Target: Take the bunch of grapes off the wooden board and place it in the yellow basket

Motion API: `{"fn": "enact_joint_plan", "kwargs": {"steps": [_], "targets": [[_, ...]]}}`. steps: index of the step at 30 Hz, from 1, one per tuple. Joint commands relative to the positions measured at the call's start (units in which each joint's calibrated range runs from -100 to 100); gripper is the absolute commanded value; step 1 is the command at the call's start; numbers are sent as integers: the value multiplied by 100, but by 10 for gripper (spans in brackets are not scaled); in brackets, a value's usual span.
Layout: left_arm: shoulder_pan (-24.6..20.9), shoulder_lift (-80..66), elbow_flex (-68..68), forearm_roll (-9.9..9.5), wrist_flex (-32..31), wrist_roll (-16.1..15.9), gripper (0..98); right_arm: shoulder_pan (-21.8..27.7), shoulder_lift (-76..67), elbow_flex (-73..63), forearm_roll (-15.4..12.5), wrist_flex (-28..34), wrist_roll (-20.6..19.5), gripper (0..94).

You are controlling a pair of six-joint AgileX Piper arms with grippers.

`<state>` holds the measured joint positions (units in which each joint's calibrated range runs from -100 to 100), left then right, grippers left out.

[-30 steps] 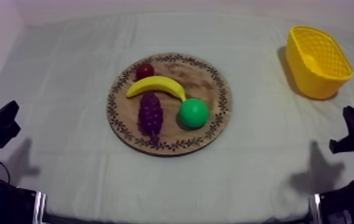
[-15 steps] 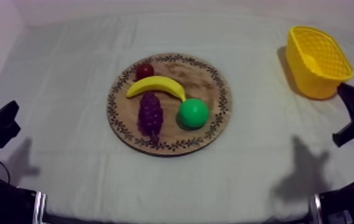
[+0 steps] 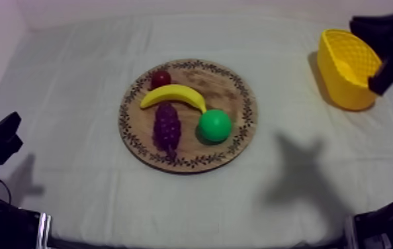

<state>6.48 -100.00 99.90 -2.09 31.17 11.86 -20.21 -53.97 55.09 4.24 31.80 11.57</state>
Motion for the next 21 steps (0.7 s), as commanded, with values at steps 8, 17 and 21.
{"fn": "enact_joint_plan", "kwargs": {"steps": [8, 17, 21], "targets": [[0, 0, -2, -4, -5, -1, 1, -842, 2020, -2932, -237, 1646, -494, 3], [0, 0, -2, -4, -5, -1, 1, -1356, 3527, -5218, -21, 3521, -1692, 2], [0, 0, -2, -4, -5, -1, 1, -1456, 4129, -6034, 25, 4378, -2054, 2]]}}
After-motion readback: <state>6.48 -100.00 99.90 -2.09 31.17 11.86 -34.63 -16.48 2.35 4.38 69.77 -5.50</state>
